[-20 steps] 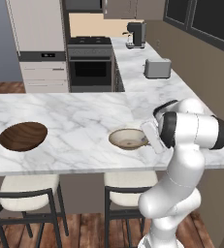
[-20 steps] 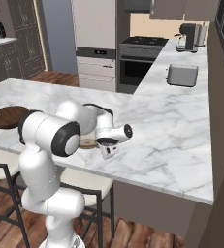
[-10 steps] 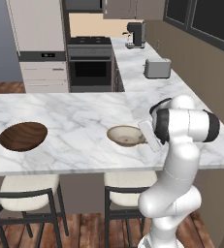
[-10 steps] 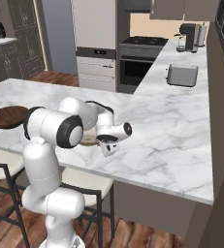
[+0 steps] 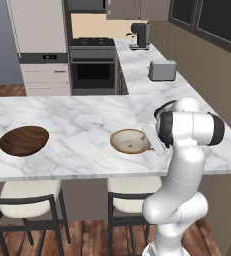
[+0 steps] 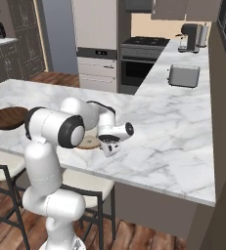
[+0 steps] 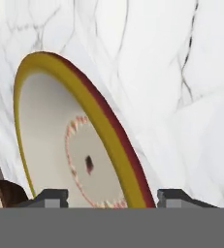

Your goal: Pick up the bowls from the cabinet and place each bowl in front of a stool on the dining counter.

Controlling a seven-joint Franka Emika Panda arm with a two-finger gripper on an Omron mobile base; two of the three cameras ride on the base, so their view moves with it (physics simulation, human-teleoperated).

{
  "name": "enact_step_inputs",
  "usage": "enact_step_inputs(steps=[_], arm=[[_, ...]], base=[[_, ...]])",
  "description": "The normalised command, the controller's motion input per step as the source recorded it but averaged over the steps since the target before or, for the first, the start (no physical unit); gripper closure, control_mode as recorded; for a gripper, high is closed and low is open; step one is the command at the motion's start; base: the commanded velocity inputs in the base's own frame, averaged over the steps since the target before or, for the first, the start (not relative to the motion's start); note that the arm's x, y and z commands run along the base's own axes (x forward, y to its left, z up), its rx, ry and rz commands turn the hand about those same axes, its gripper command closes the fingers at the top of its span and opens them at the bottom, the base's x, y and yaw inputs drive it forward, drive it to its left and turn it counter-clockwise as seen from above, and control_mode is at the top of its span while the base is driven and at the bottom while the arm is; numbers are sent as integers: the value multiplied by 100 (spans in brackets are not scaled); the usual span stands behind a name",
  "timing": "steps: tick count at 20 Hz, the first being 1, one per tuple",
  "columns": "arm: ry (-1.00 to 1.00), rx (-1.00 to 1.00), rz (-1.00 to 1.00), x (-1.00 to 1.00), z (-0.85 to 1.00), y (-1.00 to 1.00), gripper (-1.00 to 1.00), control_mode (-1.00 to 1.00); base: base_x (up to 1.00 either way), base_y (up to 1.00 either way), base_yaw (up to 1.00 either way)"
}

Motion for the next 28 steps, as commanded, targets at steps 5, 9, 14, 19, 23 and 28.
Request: enact_step_inputs(steps=[5, 9, 14, 19, 23, 28], arm=[[2, 0, 4, 29, 17, -26, -100, -100], [0, -1, 2, 1, 46, -36, -100, -100], [0, 0, 1, -32, 53, -55, -100, -100], [-3, -5, 0, -85, 86, -15, -100, -100], [0, -9, 0, -100, 95, 7, -100, -100], [0, -11, 5, -100, 79, 43, -100, -100]], base=[[0, 0, 0], [0, 0, 0], [0, 0, 0], [0, 0, 0], [0, 0, 0], [0, 0, 0]])
